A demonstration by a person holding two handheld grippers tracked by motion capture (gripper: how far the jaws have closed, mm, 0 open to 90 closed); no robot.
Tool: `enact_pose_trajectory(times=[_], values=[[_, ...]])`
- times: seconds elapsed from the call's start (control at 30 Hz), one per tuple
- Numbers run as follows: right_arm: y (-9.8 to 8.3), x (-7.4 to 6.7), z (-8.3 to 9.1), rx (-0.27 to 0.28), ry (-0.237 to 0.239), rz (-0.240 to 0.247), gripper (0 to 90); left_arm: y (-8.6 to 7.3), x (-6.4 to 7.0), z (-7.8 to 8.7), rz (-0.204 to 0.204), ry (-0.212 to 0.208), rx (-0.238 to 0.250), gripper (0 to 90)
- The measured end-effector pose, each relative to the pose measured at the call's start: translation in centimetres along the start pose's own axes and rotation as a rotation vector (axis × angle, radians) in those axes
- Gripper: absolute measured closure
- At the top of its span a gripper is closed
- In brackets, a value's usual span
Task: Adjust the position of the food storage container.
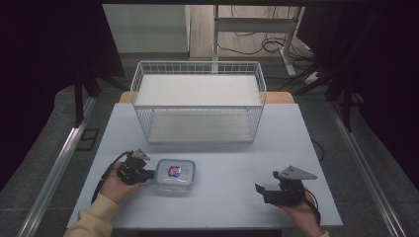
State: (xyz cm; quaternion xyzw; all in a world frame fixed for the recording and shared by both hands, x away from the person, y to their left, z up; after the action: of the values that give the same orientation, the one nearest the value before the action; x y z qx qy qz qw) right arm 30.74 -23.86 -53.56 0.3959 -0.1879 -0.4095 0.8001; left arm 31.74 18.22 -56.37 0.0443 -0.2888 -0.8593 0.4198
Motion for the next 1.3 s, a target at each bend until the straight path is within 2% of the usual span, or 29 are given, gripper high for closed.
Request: enact_pose_trajectory(times=[0.2, 0.3, 0.53, 0.67, 0.9, 1.1, 1.2, 1.3], values=[[0.0, -0.1, 0.0, 0.001, 0.002, 0.001, 16.5, 0.4, 1.1, -0.4, -0.004, -0.031, 0.017, 90.0], [0.0, -0.2, 0.0, 0.000, 0.002, 0.003, 16.5, 0.9, 2.2, -1.2, -0.024, -0.052, 0.009, 89.9], [0.0, -0.2, 0.1, 0.003, 0.001, 0.008, 16.5, 1.9, 3.4, -1.9, -0.037, -0.079, 0.008, 90.0], [0.0, -0.2, -0.1, -0.002, 0.003, 0.011, 16.6, 2.6, 4.3, -2.4, -0.058, -0.093, 0.006, 89.9], [-0.1, -0.4, -0.2, -0.008, 0.005, 0.014, 16.6, 3.7, 4.7, -3.2, -0.063, -0.101, 0.010, 90.0], [-0.1, -0.4, -0.2, -0.007, 0.006, 0.015, 16.6, 3.8, 4.8, -3.3, -0.062, -0.101, 0.018, 90.0], [-0.1, -0.5, -0.1, -0.002, 0.008, 0.018, 16.7, 3.6, 4.4, -2.9, -0.055, -0.073, 0.031, 90.0], [0.0, -0.6, -0.1, 0.005, 0.012, 0.021, 16.7, 3.3, 4.0, -1.9, -0.037, -0.056, 0.074, 90.0]])
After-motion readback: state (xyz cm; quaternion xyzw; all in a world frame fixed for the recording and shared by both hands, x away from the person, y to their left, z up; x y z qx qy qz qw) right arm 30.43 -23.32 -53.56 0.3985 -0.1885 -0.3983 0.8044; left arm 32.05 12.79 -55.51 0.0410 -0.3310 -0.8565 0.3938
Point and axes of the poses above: each handheld gripper's, and its own axes: z roughly backward along the jaws, y roughly out of its top, x roughly to its right, the point moved 6 cm from there along -z, roughly forward along the jaws, and after that the axes turned 2 degrees about -y, right-handed, at the moved point
